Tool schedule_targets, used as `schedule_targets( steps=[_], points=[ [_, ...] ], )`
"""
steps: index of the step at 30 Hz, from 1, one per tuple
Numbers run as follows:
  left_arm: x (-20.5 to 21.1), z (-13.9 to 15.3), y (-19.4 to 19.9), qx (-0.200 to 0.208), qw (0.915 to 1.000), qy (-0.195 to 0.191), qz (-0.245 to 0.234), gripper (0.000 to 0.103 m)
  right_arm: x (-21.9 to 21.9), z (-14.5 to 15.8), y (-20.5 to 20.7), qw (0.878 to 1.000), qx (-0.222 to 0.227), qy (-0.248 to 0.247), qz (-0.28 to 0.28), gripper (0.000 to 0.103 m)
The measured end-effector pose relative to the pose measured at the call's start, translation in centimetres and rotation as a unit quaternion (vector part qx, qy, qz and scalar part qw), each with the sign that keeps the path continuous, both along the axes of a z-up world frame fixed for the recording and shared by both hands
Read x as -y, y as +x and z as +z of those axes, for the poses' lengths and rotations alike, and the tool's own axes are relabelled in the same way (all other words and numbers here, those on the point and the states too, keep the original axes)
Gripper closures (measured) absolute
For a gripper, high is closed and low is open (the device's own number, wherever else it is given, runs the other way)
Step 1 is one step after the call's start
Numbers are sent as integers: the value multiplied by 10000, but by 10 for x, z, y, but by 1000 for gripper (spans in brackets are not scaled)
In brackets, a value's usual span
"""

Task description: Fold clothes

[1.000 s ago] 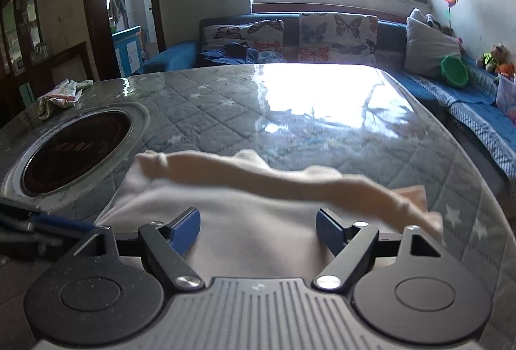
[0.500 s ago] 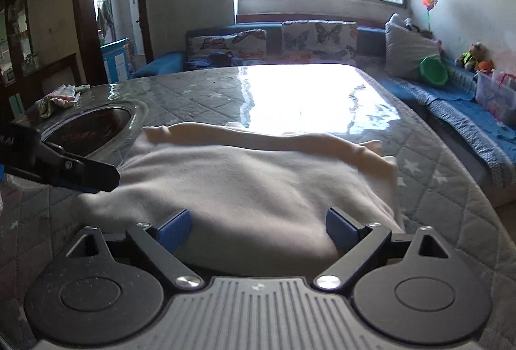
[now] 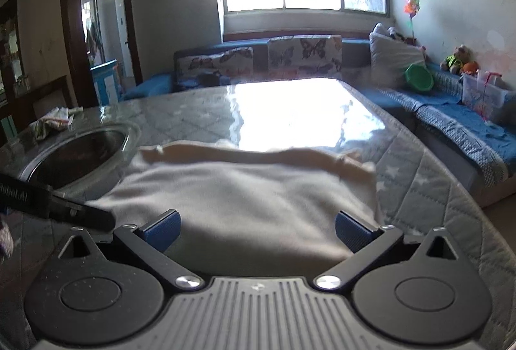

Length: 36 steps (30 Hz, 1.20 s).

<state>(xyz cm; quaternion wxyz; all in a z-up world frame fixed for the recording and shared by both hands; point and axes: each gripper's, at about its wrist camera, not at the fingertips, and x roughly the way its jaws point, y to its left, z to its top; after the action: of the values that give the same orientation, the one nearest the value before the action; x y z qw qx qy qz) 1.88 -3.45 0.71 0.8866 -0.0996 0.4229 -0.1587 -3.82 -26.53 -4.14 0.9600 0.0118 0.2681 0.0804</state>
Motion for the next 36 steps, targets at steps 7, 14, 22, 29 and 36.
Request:
schedule_targets(
  steps=[7, 14, 22, 29, 36],
  points=[
    [-2, 2, -6, 35, 10000, 68, 39, 10, 0, -11, 11, 9988, -111, -359, -312, 0],
    [-2, 1, -7, 32, 9998, 180, 83, 6, -4, -15, 8, 9970, -96, -720, -265, 0],
    [-2, 0, -9, 2, 9996, 244, 121, 3, -22, -8, 13, 9957, 157, -910, -80, 0],
    [-5, 0, -9, -21, 9995, 262, 163, 1, -29, -17, 10, 9928, 135, -1193, 29, 0],
    [-3, -1, -8, -14, 9994, 300, 163, 0, -12, -16, 3, 9930, 67, -1160, -200, 0]
  ],
)
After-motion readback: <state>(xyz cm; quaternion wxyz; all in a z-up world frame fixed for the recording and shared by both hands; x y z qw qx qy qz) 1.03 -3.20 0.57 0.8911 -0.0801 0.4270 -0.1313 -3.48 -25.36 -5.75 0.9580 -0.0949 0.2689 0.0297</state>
